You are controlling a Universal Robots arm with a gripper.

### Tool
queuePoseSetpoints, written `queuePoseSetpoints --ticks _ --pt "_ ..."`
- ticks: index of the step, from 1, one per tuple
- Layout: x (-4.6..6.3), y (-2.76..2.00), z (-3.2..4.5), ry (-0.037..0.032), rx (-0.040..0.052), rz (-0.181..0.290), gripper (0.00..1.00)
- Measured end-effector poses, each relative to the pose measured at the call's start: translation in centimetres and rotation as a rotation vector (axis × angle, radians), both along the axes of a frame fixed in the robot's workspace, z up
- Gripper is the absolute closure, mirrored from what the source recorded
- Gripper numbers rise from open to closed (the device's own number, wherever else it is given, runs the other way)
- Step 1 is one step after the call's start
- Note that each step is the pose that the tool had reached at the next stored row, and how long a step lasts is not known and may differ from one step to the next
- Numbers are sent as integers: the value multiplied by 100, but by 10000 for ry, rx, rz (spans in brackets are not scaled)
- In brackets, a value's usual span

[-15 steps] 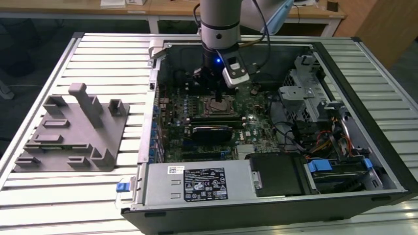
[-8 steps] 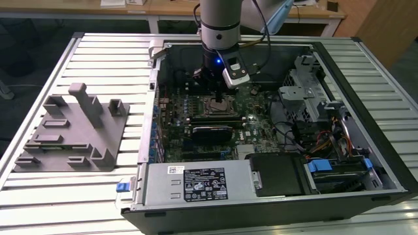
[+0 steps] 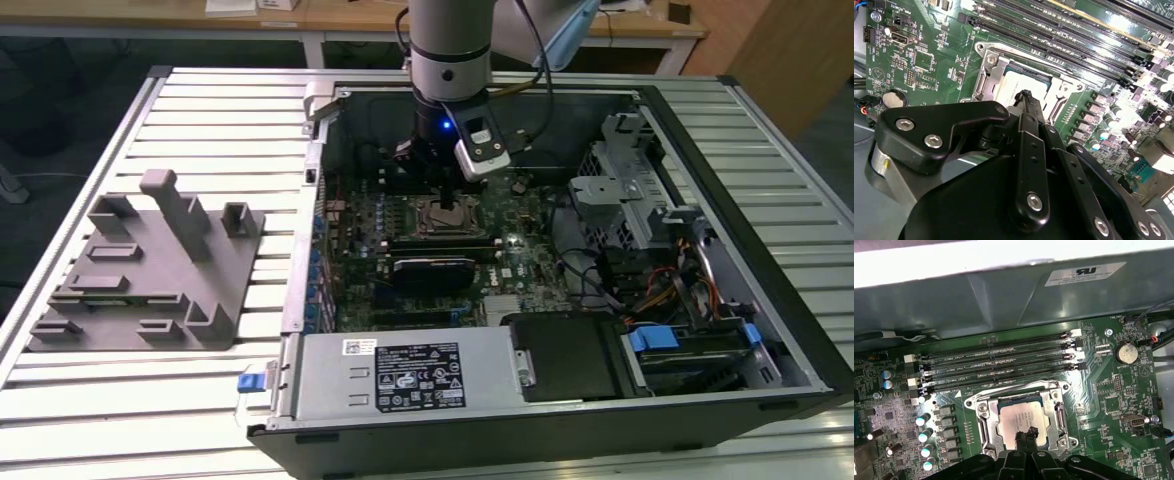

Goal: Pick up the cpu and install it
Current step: 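Install the second cpu locking lever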

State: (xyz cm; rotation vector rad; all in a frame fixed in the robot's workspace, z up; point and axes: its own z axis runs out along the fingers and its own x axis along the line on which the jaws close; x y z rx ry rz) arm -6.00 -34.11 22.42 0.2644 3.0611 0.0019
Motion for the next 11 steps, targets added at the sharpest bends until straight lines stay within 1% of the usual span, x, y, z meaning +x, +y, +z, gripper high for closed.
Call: queuePoseSetpoints --ticks 2,5,11 --pt "0 -1 4 2 -2 0 89" --pt "0 0 40 0 -1 0 89" --pt "0 0 171 0 -3 0 89"
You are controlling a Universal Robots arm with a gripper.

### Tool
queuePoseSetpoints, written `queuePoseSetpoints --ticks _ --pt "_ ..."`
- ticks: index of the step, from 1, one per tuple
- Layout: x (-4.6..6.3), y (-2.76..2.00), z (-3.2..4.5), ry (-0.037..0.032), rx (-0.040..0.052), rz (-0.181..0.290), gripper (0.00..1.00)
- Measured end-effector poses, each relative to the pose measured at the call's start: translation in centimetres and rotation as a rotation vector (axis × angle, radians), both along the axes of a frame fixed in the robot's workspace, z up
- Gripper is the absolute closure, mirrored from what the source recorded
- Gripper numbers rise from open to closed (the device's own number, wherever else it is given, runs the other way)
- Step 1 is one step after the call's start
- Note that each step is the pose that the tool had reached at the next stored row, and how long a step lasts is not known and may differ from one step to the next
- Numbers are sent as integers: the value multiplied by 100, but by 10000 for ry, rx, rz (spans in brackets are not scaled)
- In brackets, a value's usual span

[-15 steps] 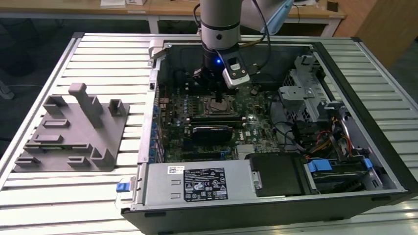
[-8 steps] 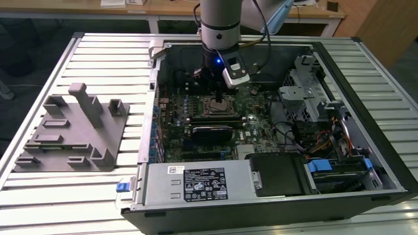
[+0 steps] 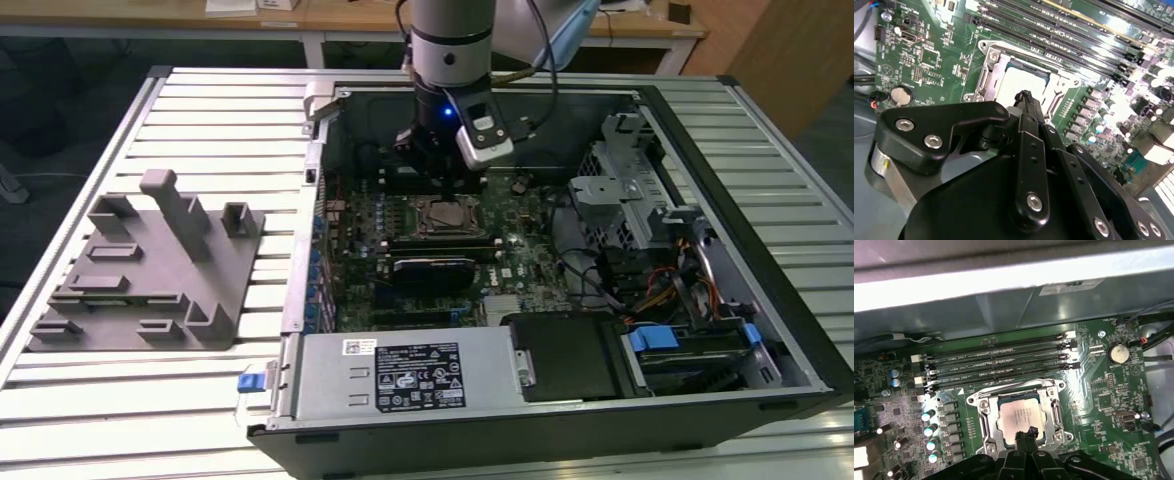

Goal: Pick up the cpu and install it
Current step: 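Install the second cpu locking lever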

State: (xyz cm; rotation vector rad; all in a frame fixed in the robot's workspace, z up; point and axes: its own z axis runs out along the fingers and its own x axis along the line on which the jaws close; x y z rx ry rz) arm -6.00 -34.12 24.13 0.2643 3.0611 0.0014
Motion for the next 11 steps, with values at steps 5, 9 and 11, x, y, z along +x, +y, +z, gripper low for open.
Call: queuePoseSetpoints --ticks 5,9,11 --pt "0 0 80 0 -1 -1 89" --pt "0 0 82 -1 1 0 89" --pt "0 0 83 0 -1 0 89"
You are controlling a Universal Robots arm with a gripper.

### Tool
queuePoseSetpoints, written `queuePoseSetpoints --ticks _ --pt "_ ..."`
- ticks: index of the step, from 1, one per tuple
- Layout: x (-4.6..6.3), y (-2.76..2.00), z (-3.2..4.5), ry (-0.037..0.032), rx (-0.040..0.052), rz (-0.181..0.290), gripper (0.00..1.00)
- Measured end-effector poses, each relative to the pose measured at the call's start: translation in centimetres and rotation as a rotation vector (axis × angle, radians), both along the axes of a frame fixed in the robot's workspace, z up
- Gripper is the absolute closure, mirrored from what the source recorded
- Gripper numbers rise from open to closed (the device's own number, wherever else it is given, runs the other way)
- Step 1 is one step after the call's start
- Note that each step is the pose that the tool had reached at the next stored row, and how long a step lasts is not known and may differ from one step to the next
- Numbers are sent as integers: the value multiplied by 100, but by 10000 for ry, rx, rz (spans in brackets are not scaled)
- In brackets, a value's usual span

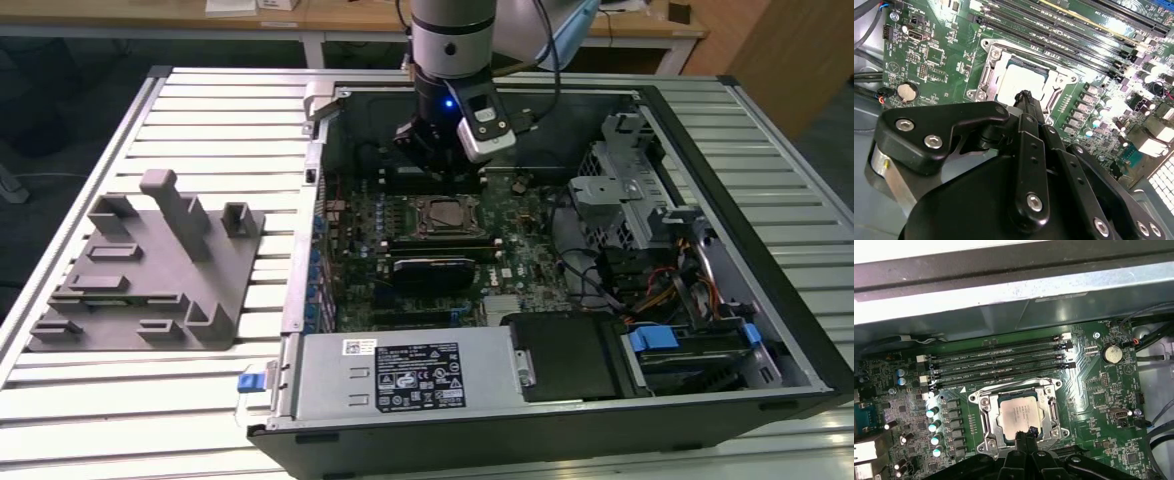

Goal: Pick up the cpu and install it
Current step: 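Install the second cpu locking lever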

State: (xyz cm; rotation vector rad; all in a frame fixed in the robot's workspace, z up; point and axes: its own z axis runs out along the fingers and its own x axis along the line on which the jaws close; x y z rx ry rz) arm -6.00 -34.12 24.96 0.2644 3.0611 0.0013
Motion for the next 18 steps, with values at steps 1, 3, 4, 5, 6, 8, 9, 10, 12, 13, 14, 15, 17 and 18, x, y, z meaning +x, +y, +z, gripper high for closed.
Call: queuePoseSetpoints --ticks 1,3,4,5,6,8,9,10,12,13,14,15,17,18 --pt "0 0 0 0 0 0 89" --pt "0 -7 2 2 -3 2 89" --pt "1 -15 1 1 -2 2 89" --pt "1 -26 0 0 0 0 89" --pt "1 -38 0 0 -1 0 89" --pt "0 -68 0 0 0 0 89" --pt "0 -86 -1 -1 1 -1 89" --pt "1 -105 -1 0 0 0 89" --pt "0 -137 -1 0 -1 0 89" --pt "0 -154 -2 0 0 0 89" --pt "0 -172 -2 0 0 1 89" --pt "1 -188 -3 0 0 1 89" --pt "0 -214 -3 1 -1 0 89" --pt "0 -224 -4 0 -1 0 89"
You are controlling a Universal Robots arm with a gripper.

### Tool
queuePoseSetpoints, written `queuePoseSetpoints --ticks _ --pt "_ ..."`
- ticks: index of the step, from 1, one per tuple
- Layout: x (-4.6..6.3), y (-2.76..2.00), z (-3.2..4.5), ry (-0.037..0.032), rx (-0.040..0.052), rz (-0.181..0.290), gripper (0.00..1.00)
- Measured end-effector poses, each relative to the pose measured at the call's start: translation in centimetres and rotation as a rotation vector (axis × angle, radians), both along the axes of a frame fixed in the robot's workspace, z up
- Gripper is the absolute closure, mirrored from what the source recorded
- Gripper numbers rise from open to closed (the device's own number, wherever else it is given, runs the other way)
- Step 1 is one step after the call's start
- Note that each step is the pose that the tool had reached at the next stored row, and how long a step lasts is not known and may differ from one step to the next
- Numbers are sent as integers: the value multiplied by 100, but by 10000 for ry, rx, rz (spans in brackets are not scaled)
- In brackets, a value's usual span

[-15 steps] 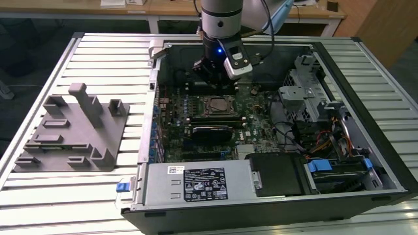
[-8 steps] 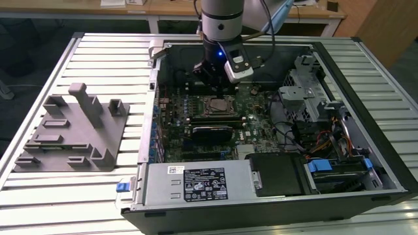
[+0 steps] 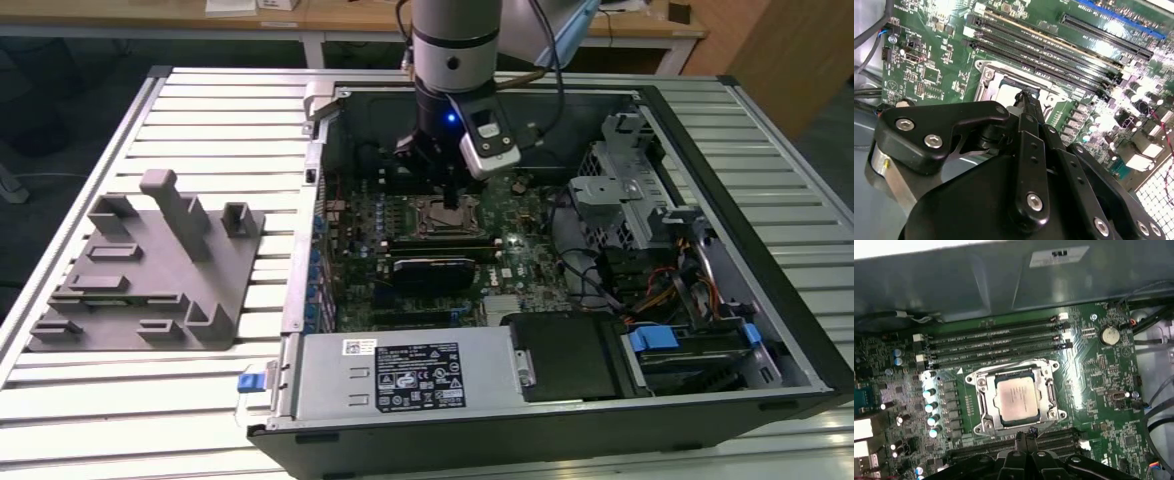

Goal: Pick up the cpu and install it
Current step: 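Install the second cpu locking lever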

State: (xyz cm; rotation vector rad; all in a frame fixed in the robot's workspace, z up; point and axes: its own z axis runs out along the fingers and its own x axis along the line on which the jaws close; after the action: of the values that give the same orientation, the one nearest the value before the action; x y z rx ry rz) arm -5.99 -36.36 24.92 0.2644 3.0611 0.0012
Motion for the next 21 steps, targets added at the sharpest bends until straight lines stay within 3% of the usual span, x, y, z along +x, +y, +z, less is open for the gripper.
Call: queuePoseSetpoints --ticks 5,13,21 --pt "0 -36 -1 0 1 0 89" --pt "0 -47 -1 0 0 0 89" --pt "0 -81 -52 0 1 53 89"
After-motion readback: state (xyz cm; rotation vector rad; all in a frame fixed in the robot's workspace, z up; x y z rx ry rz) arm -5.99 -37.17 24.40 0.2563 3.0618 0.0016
